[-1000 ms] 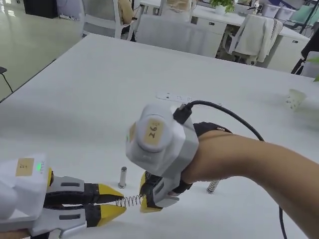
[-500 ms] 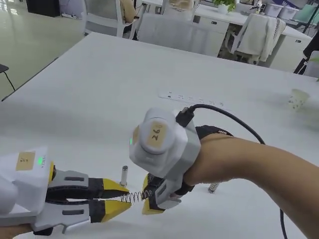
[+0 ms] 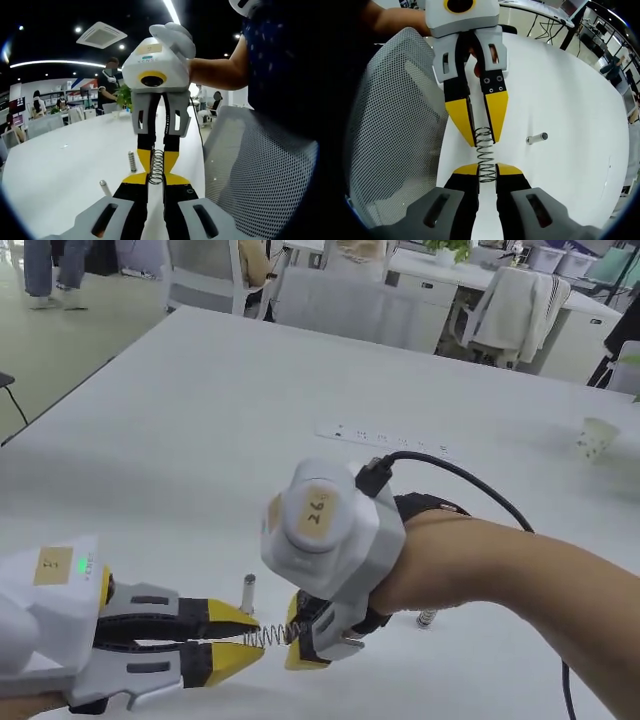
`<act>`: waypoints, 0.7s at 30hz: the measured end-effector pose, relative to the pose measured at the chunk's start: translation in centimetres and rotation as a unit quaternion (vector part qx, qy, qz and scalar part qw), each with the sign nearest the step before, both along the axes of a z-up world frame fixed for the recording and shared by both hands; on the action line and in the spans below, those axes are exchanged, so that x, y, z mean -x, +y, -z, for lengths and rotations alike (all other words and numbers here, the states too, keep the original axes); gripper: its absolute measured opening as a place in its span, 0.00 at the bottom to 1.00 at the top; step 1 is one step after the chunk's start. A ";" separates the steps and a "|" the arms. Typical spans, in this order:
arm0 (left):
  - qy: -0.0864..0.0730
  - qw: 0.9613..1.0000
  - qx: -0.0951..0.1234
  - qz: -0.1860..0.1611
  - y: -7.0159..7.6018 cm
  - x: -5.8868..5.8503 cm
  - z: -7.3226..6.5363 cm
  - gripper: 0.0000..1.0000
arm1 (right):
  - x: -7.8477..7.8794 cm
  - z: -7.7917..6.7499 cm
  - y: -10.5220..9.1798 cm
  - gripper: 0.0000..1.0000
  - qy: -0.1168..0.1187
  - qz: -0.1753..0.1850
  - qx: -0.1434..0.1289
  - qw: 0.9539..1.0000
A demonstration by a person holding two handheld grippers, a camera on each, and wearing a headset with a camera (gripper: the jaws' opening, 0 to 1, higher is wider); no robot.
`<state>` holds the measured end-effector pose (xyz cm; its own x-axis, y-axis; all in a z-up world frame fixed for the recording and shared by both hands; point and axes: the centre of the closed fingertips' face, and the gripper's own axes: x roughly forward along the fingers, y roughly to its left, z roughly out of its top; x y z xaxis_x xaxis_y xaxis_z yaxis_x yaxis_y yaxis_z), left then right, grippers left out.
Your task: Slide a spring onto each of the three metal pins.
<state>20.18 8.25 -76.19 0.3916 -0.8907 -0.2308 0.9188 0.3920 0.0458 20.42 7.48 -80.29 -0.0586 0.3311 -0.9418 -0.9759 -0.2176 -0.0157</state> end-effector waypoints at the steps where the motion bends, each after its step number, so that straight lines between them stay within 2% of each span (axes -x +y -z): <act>1: 0.002 1.000 -0.001 -0.001 0.0 0.0 0.1 0.03 | 0.0 -0.2 0.1 0.09 0.000 0.000 -0.002 1.000; 21: 0.011 1.000 -0.010 0.002 -0.3 0.2 0.8 0.03 | 1.0 -2.5 1.5 0.09 -0.001 -0.009 -0.020 1.000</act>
<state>19.99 7.91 -77.03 0.3827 -0.8873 -0.2574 0.9212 0.3876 0.0339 19.41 9.02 -77.75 -0.0620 0.3672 -0.9281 -0.9718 -0.2340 -0.0276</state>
